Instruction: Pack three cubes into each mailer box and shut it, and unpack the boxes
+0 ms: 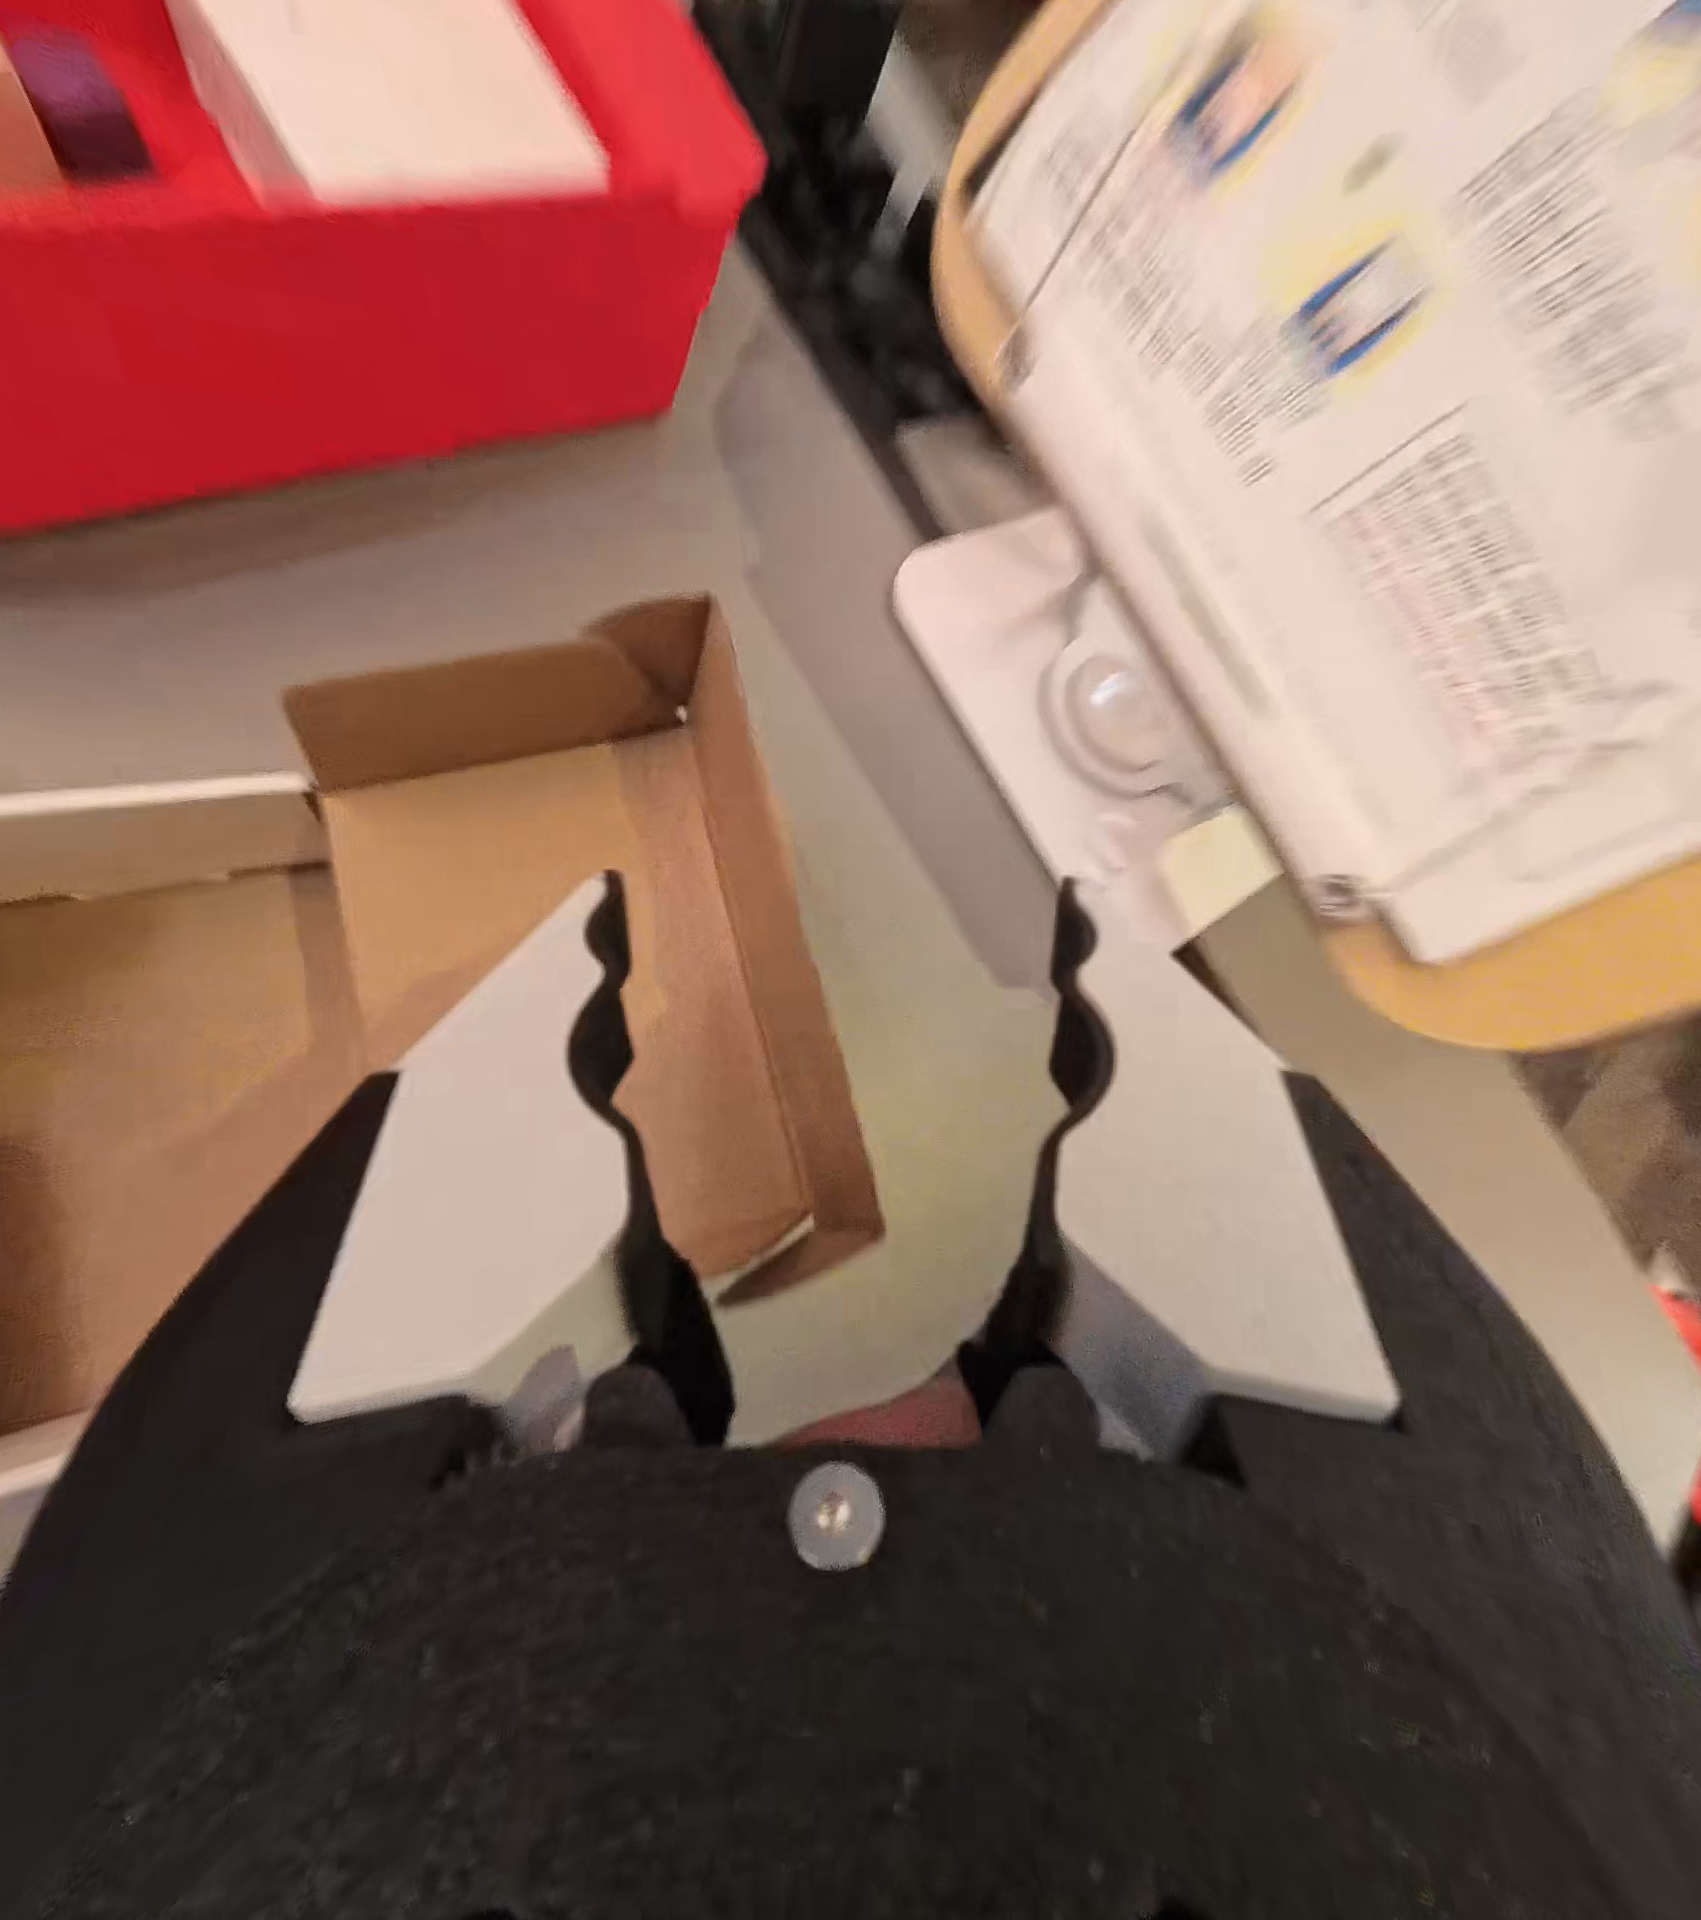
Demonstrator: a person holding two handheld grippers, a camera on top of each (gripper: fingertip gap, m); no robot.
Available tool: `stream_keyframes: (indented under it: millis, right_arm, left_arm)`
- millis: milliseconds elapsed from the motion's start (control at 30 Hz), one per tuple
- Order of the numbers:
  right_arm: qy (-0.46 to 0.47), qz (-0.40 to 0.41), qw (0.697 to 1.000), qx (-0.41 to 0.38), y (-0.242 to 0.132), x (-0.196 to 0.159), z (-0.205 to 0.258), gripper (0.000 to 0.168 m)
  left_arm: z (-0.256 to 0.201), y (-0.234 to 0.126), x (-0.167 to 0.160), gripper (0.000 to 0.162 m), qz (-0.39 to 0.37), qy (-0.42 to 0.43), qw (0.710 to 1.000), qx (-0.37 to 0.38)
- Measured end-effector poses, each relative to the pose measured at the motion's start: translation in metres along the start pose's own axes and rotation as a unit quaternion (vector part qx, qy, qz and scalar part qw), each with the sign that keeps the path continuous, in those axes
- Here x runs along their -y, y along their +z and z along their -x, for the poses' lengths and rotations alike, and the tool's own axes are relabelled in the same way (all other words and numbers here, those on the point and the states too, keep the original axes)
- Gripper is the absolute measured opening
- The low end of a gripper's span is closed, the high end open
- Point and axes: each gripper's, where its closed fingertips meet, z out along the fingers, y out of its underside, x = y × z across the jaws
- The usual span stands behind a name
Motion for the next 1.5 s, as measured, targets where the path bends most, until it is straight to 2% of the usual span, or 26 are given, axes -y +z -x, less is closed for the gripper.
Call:
stream_keyframes:
  millis: [67,133,200,300,333,400,533,633,700,900,1000,1100,1167,1267,1333,1433,1500]
  right_arm:
    - [0.027,-0.065,0.997,-0.029,-0.055,0.012,0.004,0.092]
    - [0.074,-0.111,0.991,0.021,-0.097,0.002,0.041,0.099]
    - [0.115,-0.119,0.981,0.097,-0.111,-0.029,0.094,0.11]
    - [0.141,-0.075,0.977,0.141,-0.087,-0.086,0.148,0.126]
    - [0.156,-0.062,0.976,0.142,-0.077,-0.1,0.157,0.135]
    - [0.184,-0.042,0.968,0.165,-0.063,-0.116,0.173,0.138]
    - [0.146,-0.033,0.982,0.117,-0.039,-0.117,0.165,0.138]
    - [0.148,-0.032,0.981,0.124,-0.017,-0.112,0.172,0.139]
    - [0.13,-0.028,0.986,0.104,-0.005,-0.107,0.169,0.132]
    - [0.11,-0.006,0.989,0.097,0.001,-0.107,0.165,0.125]
    - [0.106,0.004,0.989,0.099,0.002,-0.108,0.162,0.124]
    - [0.103,0.005,0.99,0.098,0.002,-0.109,0.162,0.124]
    - [0.104,0.009,0.99,0.098,0.002,-0.109,0.162,0.124]
    - [0.105,0.012,0.989,0.099,0.002,-0.11,0.162,0.124]
    - [0.108,0.014,0.989,0.098,0.002,-0.11,0.162,0.125]
    - [0.113,0.012,0.989,0.096,0.003,-0.109,0.162,0.125]
    - [0.113,0.012,0.989,0.097,0.003,-0.109,0.162,0.125]
  left_arm:
    - [0.002,0.0,-0.001,0.0,-0.001,-0.011,1.0,-0.003]
    - [0.002,-0.001,-0.001,0.0,-0.001,-0.015,1.0,-0.006]
    - [0.002,-0.001,-0.002,0.0,-0.001,-0.012,1.0,-0.004]
    - [0.002,0.001,-0.002,0.0,0.001,-0.004,1.0,-0.001]
    - [0.002,0.002,-0.003,0.0,0.002,-0.005,1.0,-0.002]
    - [0.001,0.005,-0.003,0.0,0.006,-0.009,1.0,-0.007]
    - [-0.003,0.012,-0.004,0.0,0.008,-0.004,1.0,-0.014]
    - [-0.003,0.015,-0.002,0.0,0.006,-0.002,1.0,-0.014]
    - [-0.002,0.017,-0.002,0.0,0.005,-0.003,1.0,-0.013]
    - [0.011,0.014,0.006,0.0,-0.011,-0.012,1.0,0.01]
    - [0.027,-0.011,0.024,0.008,-0.042,-0.042,0.998,0.035]
    - [0.021,-0.046,0.023,0.023,-0.039,-0.095,0.995,-0.005]
    - [0.008,-0.066,-0.001,0.036,0.014,-0.14,0.989,-0.057]
    - [-0.017,-0.097,-0.043,0.051,0.092,-0.225,0.959,-0.147]
    - [-0.013,-0.114,-0.063,0.061,0.126,-0.248,0.948,-0.152]
    - [0.017,-0.137,-0.06,0.074,0.09,-0.152,0.974,-0.139]
    - [0.033,-0.15,-0.051,0.064,0.084,-0.073,0.979,-0.171]
